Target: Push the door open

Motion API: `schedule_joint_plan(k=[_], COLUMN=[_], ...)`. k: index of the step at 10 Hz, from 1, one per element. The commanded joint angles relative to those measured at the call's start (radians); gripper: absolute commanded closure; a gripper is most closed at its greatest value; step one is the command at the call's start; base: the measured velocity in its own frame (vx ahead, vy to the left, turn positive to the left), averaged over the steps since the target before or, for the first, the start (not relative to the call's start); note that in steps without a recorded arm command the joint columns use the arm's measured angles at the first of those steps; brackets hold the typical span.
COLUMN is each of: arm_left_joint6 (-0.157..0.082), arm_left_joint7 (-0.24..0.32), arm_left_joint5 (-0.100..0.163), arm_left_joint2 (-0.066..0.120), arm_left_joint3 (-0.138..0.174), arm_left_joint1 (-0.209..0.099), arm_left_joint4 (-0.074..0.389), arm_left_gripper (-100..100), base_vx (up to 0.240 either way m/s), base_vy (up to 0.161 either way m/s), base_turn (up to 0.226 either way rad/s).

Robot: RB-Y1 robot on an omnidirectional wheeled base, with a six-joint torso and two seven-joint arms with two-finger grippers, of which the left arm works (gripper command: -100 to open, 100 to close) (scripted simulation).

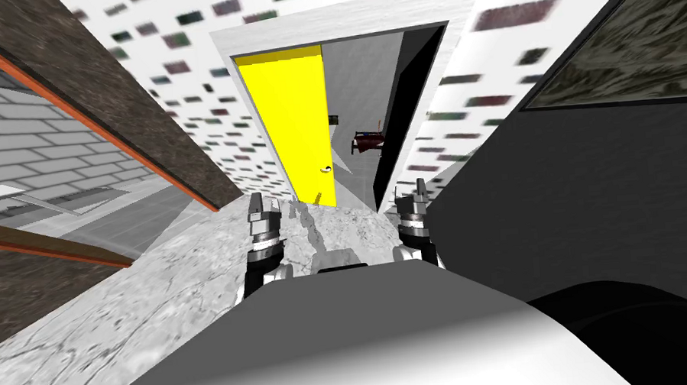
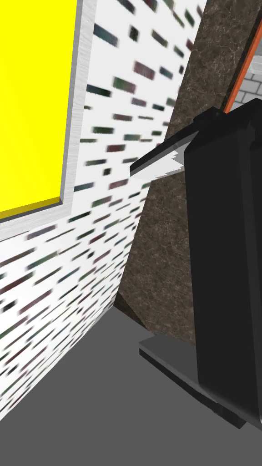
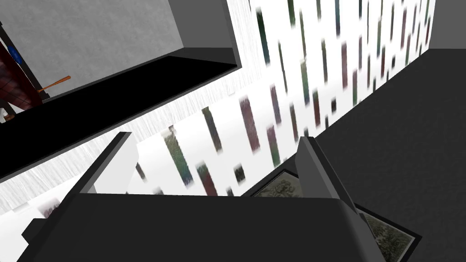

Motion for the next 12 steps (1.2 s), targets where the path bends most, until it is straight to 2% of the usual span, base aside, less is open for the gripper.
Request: schedule_joint_plan(k=[1, 3, 9, 12], arm_left_joint6=[-0.004, -0.009, -0.036, -0.047], arm_left_joint7=[-0.005, -0.011, -0.044, -0.057], arm_left_joint5=[0.009, 0.02, 0.077, 0.1], arm_left_joint2=[0.009, 0.02, 0.061, 0.074], arm_left_joint3=[-0.011, -0.026, -0.102, -0.133], arm_left_joint1=[-0.007, -0.017, -0.064, -0.084], arm_left_joint4=[0.02, 0.046, 0.178, 0.231], arm_left_gripper=[-100, -100, -100, -100], base_vx=[0.11, 0.184, 0.207, 0.16], base_vy=[-0.023, 0.003, 0.037, 0.016], base_turn=[0.01, 0.016, 0.021, 0.02])
